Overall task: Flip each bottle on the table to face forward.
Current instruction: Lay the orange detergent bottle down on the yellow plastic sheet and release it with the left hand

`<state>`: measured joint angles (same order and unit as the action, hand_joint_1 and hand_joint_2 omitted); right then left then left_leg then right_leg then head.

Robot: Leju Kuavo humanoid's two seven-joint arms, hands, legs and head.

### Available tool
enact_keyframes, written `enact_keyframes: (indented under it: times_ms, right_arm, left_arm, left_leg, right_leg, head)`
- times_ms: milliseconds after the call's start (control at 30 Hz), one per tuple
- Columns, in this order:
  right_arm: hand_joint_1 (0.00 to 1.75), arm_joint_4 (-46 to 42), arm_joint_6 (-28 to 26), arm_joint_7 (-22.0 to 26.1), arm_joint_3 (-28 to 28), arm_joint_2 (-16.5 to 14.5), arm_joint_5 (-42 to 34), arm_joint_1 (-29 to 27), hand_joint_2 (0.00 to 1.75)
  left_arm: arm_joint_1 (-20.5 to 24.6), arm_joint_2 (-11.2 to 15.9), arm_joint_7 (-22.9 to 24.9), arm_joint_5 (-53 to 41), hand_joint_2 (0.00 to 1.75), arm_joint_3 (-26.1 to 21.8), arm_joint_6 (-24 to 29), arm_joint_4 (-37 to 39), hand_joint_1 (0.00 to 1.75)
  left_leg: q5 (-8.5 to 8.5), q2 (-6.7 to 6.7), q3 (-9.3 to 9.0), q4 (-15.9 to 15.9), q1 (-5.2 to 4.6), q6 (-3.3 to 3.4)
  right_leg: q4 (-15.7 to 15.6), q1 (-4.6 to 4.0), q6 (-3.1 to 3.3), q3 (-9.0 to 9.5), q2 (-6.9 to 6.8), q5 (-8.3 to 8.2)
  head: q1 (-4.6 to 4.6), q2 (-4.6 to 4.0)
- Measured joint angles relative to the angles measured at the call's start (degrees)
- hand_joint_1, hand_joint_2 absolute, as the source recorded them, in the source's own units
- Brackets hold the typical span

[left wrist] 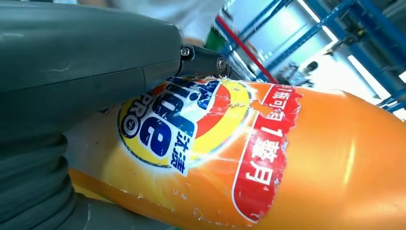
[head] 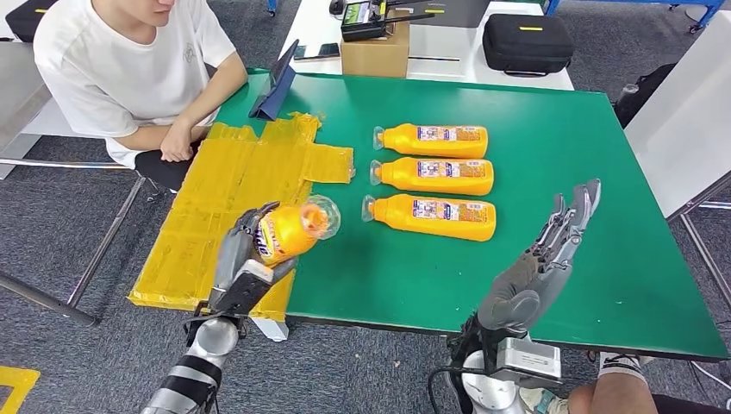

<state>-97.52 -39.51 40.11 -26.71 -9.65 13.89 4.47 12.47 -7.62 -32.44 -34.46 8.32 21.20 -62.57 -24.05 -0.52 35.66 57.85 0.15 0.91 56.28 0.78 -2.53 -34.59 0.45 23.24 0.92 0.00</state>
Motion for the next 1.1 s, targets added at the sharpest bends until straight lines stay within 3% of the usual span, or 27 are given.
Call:
enact_keyframes:
  times_ms: [200,300,467,600,633,733,767,1100]
  right_arm:
    - [0.0,0.43,2.31,0.01,0.05,0.08,-1.89,1.1,0.0]
    - [0.0,0.76,2.91,0.0,0.13,0.08,-2.09,1.37,0.0]
    - [0.0,2.37,6.36,0.0,0.33,-0.06,-3.27,2.27,0.0]
    - [0.0,3.93,7.78,0.0,0.69,-0.3,-3.7,2.85,0.0]
    - [0.0,4.28,8.02,0.0,0.8,-0.34,-3.7,3.0,0.0]
    - [0.0,5.43,9.04,0.0,1.26,-0.56,-3.74,3.5,0.0]
    - [0.0,5.83,9.43,0.0,1.45,-0.64,-3.75,3.69,0.0]
    - [0.0,9.21,11.44,0.0,3.23,-1.29,-3.73,4.93,0.0]
  left_arm:
    - [7.67,2.42,5.72,-10.95,1.75,0.0,4.9,13.54,1.75]
    - [9.95,3.22,6.76,-13.17,1.75,0.07,6.28,18.2,1.75]
    - [13.56,5.64,14.38,-26.33,1.75,2.36,10.75,25.97,1.75]
    - [15.44,7.39,16.67,-29.83,1.75,3.94,10.86,30.4,1.75]
    - [15.98,7.67,17.12,-30.18,1.75,4.17,10.23,31.33,1.41]
    - [17.56,8.09,17.84,-30.73,1.75,4.51,7.27,33.62,0.1]
    - [18.05,8.13,17.76,-30.74,1.75,4.57,6.27,34.18,0.0]
    - [21.03,7.93,14.69,-26.71,1.75,3.65,-2.16,36.8,0.0]
  left_leg:
    - [0.06,0.01,0.0,0.0,0.0,0.01]
    - [0.06,0.0,0.01,0.0,0.0,0.01]
    - [0.05,0.03,0.02,0.0,0.0,0.0]
    - [0.07,-0.01,0.02,0.0,0.01,-0.01]
    - [0.07,-0.03,0.02,0.0,0.01,-0.01]
    - [0.08,-0.03,-0.01,0.0,0.0,-0.01]
    - [0.08,-0.04,-0.03,0.0,0.0,-0.01]
    - [0.08,-0.12,-0.34,0.0,-0.01,0.0]
  right_leg:
    - [0.02,0.0,-0.01,0.02,0.01,-0.02]
    - [0.02,0.01,-0.02,0.02,0.0,-0.02]
    - [0.02,0.0,-0.01,-0.01,0.01,-0.02]
    - [0.03,0.0,-0.01,0.0,-0.02,-0.01]
    - [0.03,0.0,-0.01,0.01,-0.03,-0.01]
    - [0.03,0.0,-0.01,0.07,-0.04,-0.01]
    - [0.02,0.01,-0.01,0.1,-0.05,-0.01]
    - [0.01,0.01,0.0,0.44,-0.13,-0.01]
  head:
    - [0.0,0.0]
    - [-0.01,0.0]
    - [0.0,0.0]
    - [0.0,0.0]
    - [-0.01,0.0]
    - [-0.01,0.0]
    - [-0.01,0.0]
    - [0.0,0.0]
